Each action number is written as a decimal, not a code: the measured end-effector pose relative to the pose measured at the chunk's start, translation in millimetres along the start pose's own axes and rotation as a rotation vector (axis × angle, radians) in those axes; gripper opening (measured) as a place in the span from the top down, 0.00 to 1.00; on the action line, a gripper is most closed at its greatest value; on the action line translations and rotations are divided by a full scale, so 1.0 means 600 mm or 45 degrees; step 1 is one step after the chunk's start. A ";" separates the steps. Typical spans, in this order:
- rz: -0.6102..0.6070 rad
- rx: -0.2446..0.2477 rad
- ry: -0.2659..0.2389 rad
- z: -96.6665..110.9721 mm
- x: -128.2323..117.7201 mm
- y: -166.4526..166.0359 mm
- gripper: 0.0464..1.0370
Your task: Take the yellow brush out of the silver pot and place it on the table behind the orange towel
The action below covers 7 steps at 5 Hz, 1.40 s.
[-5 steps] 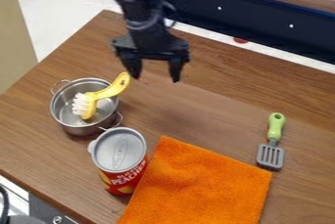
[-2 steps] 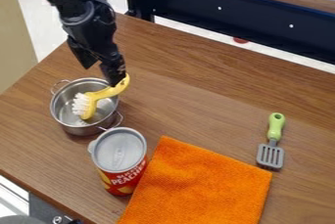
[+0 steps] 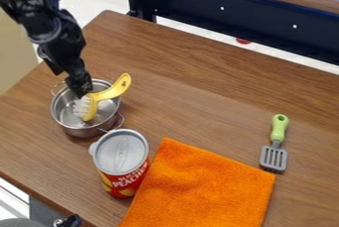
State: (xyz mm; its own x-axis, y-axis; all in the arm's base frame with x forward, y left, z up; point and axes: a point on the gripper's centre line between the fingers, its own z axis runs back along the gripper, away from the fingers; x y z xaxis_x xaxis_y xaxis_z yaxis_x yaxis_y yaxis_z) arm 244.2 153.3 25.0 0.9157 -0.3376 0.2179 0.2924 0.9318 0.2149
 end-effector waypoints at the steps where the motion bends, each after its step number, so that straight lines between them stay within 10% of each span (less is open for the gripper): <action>1: -0.095 0.013 0.005 -0.024 -0.010 -0.007 0.04; 7: -0.229 -0.140 0.124 -0.075 0.000 -0.038 0.09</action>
State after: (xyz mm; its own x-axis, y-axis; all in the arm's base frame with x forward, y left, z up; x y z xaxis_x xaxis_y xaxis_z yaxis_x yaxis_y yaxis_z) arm 249.8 138.3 -22.6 0.8668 -0.4901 0.0916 0.4767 0.8685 0.1355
